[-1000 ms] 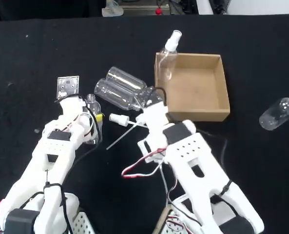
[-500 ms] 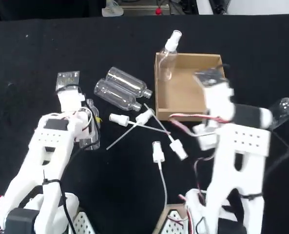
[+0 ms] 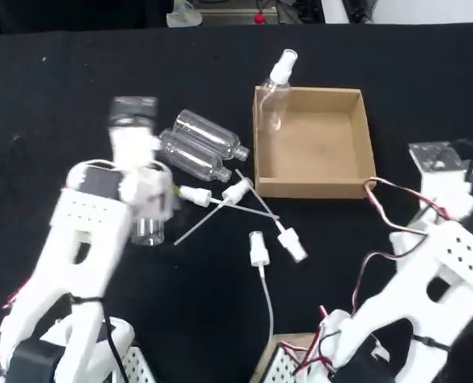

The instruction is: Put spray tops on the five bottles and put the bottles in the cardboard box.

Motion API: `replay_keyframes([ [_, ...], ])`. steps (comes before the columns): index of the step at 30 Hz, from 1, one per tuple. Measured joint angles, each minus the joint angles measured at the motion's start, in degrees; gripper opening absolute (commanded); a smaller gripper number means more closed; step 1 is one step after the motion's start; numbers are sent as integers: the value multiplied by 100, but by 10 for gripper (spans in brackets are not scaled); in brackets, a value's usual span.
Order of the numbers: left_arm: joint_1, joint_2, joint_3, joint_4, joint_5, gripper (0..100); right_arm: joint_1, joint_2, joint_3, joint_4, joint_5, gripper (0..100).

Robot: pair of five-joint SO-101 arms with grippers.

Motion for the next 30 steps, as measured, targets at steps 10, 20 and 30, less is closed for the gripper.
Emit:
replay_keyframes([
  [10, 2154, 9, 703, -809, 932, 316, 905, 0, 0, -26, 580, 278],
  [20, 2673, 9, 2655, -3982, 2295, 332, 1389, 0, 53, -35, 818, 277],
  [30, 2673, 554, 2708, -4510, 2338, 332, 1389, 0, 545, -369, 818, 279],
])
